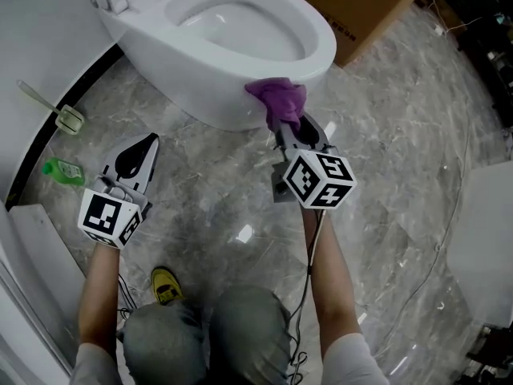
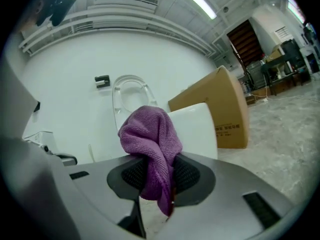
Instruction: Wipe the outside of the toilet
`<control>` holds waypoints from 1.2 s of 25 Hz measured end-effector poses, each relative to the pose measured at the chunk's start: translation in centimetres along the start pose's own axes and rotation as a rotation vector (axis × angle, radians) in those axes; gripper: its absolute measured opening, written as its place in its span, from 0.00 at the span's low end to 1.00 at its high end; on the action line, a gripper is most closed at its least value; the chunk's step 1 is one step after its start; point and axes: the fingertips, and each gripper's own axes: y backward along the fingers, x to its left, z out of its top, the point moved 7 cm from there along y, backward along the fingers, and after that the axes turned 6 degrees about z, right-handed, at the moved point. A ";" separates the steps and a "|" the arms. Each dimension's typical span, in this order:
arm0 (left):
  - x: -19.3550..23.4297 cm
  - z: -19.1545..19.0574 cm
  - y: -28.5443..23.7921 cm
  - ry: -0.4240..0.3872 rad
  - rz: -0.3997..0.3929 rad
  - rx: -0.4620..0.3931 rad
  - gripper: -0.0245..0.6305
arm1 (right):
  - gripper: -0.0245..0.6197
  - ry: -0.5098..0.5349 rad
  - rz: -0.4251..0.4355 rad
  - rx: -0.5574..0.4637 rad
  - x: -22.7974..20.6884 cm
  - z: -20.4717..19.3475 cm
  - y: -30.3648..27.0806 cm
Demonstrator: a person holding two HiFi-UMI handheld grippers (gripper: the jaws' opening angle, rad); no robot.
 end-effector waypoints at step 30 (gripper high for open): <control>2.2 -5.4 2.9 0.010 0.043 0.062 0.07 | 0.23 0.060 0.265 0.189 12.0 -9.2 -4.0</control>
